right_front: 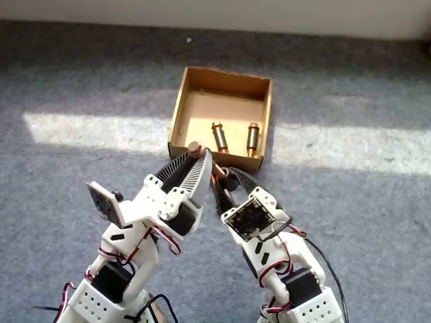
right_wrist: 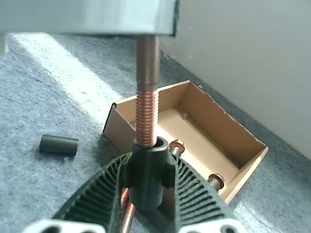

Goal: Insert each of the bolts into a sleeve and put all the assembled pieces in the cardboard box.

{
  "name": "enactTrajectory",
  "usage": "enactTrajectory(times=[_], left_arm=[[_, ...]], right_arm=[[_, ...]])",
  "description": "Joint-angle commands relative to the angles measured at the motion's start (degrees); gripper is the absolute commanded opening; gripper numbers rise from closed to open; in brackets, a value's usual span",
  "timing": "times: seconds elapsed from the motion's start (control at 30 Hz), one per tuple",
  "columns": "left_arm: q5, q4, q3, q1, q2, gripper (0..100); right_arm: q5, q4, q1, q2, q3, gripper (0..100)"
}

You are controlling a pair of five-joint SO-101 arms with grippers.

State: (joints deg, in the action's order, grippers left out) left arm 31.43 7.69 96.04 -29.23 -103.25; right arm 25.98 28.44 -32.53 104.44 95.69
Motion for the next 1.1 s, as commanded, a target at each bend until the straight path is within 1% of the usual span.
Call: enactTrajectory(times=[0.0, 0.07, 0.23, 0.57, 0.67, 0.8, 0.9, 1.07], left_arm=[[-0.88, -0.18, 1.1, -0.75, -0.66, 1], [-0.88, -0.18, 1.1, -0.75, -0.66, 1], [-0.88, -0.18, 1.1, -0.75, -0.66, 1], [-0.79, 0.0, 1.01, -0.84, -0.66, 1], [-0.7, -0.18, 0.92, -0.4, -0.66, 1], [-0.53, -0.26, 0.04, 3.12, -0.66, 1], [-0.53, 0.0, -0.84, 3.91, -0.66, 1], [-0.53, 0.0, -0.4, 3.65, -0.57, 1]], right_arm=[[0.53, -0.84, -0.75, 0.92, 4.26, 0.5], [0.53, 0.31, -0.75, 0.92, 2.59, 0.5], [0.18, 7.34, -2.15, 0.92, -4.44, 0.5], [0.18, 7.43, -2.68, 0.92, -6.2, 0.5], [0.18, 4.09, -2.59, 0.92, -5.76, 0.5], [0.18, -2.68, -2.59, 0.92, -4.62, 0.5], [0.44, -7.16, -2.86, 0.92, -3.03, 0.5], [0.53, -8.4, -2.86, 0.92, -2.51, 0.5]])
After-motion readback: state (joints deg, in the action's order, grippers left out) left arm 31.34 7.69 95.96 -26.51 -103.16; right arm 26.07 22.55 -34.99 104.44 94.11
